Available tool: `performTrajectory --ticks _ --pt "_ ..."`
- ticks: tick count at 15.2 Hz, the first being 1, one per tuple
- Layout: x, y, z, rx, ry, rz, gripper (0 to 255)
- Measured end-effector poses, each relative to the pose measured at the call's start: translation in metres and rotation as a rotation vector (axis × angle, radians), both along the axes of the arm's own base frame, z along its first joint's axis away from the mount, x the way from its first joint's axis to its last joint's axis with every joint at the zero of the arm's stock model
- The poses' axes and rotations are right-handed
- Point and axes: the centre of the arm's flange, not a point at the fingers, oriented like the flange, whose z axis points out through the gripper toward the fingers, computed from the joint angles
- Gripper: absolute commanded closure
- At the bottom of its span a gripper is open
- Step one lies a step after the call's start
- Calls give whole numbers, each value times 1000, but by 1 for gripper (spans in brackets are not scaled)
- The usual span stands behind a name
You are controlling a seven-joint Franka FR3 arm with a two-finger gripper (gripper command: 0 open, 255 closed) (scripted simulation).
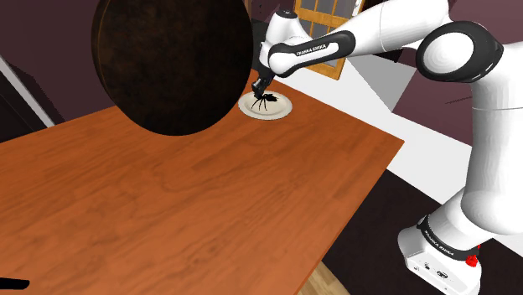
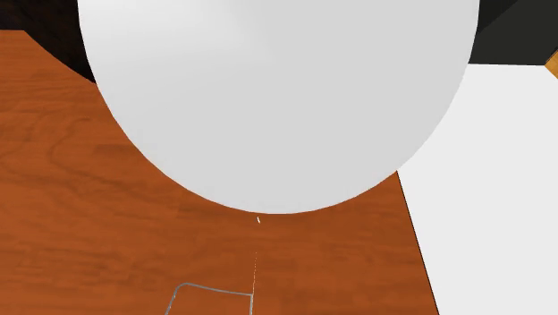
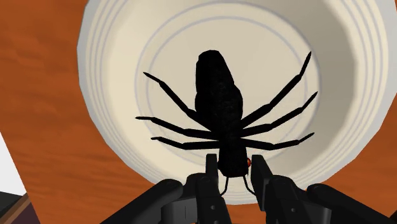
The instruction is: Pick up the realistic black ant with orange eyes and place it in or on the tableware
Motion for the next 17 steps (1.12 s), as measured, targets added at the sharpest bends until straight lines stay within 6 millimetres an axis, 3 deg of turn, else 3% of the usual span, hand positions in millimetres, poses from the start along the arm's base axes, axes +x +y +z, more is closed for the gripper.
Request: performTrajectory --ticks 6,11,17 --pt "0 0 0 0 0 0 0" --pt "-15 1 43 0 -1 0 0" --pt "-16 0 47 0 0 0 0"
